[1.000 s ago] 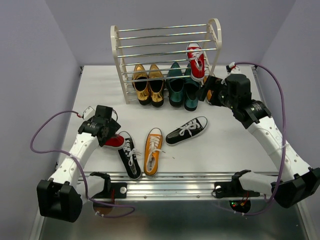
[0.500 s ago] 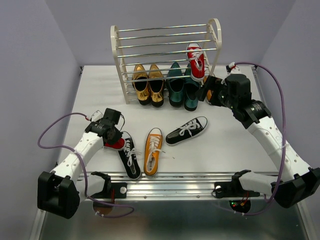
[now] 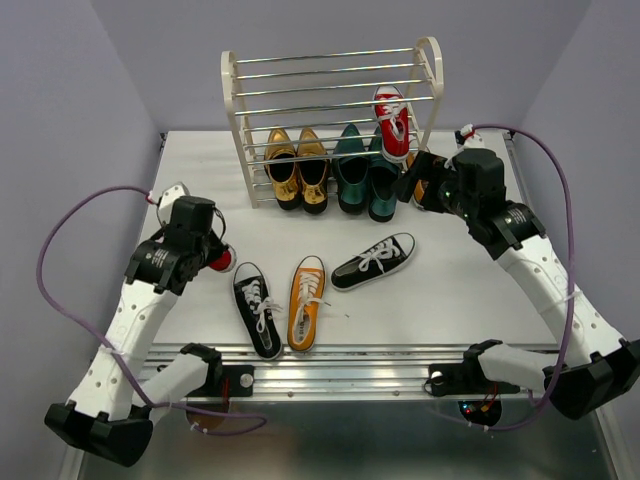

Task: Place and organize the shoes onto the shoe shelf

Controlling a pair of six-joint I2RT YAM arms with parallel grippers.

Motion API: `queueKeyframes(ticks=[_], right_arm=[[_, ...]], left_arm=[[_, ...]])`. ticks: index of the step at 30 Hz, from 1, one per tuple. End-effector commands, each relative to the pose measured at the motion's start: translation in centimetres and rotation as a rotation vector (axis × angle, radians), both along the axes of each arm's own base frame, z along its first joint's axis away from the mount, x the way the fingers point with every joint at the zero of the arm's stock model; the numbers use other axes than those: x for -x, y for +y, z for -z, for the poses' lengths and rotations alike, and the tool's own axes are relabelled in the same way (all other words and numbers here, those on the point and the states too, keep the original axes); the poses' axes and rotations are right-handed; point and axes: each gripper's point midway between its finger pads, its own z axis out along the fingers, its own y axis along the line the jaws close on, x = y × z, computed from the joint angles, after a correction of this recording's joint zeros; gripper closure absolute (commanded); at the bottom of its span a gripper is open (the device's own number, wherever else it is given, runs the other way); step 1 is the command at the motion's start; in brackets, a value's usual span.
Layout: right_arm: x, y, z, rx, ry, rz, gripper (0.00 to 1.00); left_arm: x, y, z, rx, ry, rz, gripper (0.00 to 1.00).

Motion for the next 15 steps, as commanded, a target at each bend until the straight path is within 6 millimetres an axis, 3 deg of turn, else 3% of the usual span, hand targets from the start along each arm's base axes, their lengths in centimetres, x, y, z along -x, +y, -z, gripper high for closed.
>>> queueKeyframes(ticks=[1,9,15], right_arm=[[0.3,-0.2,-1.0,-0.019,-0.037,0.002,0.00],[0.3,-0.8,-2.2,-0.004,-0.064,0.023,0.00],[0.1,-1.3,-2.8,0.017,-0.079,0.039,0.00]], left_arm=[[0.2,1.5,-4.8,-0.134,-0.071,0.095,1.00],[2.0,-1.1,-7.7,-0.108,-0.085,0.342,1.00],[2.7,-6.0,-9.3,0.009,-0.136,0.538,1.00]])
